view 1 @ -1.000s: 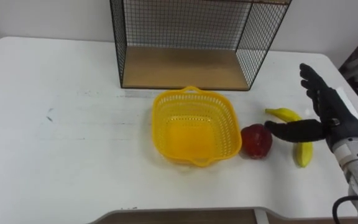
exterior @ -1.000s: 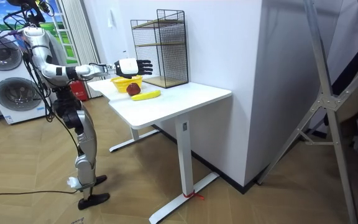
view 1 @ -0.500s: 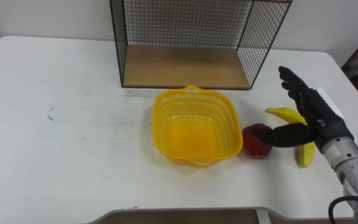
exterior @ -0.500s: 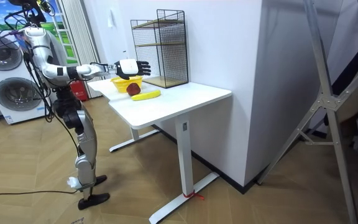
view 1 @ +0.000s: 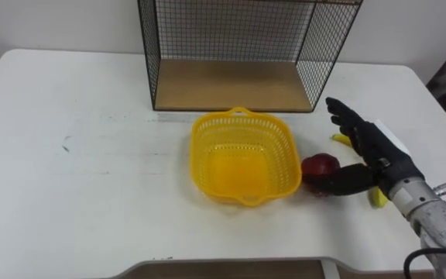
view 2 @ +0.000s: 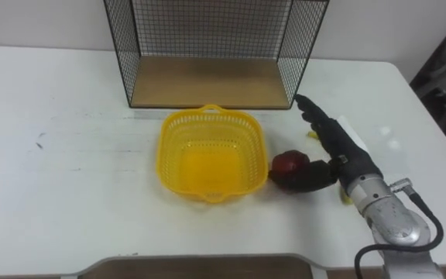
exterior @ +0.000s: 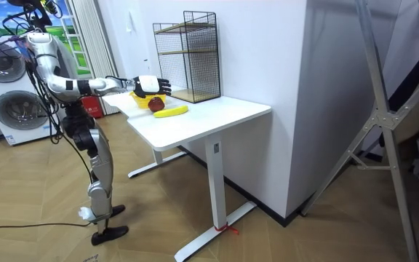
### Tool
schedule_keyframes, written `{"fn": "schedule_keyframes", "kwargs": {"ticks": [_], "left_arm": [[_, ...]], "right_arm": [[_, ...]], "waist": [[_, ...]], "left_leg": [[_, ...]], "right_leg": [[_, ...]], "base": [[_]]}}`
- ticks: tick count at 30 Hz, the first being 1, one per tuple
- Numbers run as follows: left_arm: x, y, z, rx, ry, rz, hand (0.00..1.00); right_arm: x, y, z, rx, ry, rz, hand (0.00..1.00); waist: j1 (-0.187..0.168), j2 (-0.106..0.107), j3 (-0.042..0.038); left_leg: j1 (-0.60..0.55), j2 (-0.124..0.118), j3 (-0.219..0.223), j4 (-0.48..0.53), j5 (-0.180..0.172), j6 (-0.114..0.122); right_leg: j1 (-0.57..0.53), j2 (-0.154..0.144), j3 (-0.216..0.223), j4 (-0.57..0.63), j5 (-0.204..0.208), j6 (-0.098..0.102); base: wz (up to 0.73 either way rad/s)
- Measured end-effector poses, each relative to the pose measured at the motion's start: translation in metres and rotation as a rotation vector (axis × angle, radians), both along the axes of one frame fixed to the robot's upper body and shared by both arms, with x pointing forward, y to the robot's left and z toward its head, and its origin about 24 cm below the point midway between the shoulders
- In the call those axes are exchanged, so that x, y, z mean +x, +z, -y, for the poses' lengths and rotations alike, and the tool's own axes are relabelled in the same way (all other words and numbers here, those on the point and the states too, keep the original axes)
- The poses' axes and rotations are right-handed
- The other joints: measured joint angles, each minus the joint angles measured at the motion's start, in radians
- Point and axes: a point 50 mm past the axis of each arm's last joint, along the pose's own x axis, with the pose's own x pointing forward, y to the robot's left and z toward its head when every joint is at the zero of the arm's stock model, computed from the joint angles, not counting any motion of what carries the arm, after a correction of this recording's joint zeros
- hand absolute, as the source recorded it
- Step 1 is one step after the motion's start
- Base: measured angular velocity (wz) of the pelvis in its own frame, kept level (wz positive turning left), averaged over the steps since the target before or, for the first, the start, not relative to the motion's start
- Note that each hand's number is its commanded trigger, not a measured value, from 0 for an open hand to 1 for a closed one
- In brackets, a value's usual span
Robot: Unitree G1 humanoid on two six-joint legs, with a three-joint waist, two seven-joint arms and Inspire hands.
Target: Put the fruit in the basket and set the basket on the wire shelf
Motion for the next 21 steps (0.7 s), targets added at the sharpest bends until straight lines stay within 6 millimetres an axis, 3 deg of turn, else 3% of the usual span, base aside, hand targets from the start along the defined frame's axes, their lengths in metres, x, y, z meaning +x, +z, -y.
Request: {"fn": "schedule_keyframes", "kwargs": {"ticks": [13, 21], "left_arm": [[0.007, 0.002, 0.000, 0.002, -0.009, 0.032, 0.00], [0.006, 0.002, -0.001, 0.002, -0.010, 0.030, 0.00]], "right_arm": [[-0.002, -0.010, -0.002, -0.037, 0.022, -0.049, 0.00], [-0.010, -0.030, 0.005, -0.028, -0.004, -0.162, 0.00]], "waist": [[0.003, -0.005, 0.0011], [0.010, -0.016, 0.0049]], "left_leg": [[0.000, 0.001, 0.008, -0.003, 0.000, 0.000], [-0.002, 0.001, 0.008, 0.000, 0.000, 0.000]], "right_leg": [[-0.006, 0.000, 0.003, 0.000, 0.000, 0.000], [-0.004, 0.000, 0.005, 0.000, 0.000, 0.000]], "base": [[0.00], [0.00]]}}
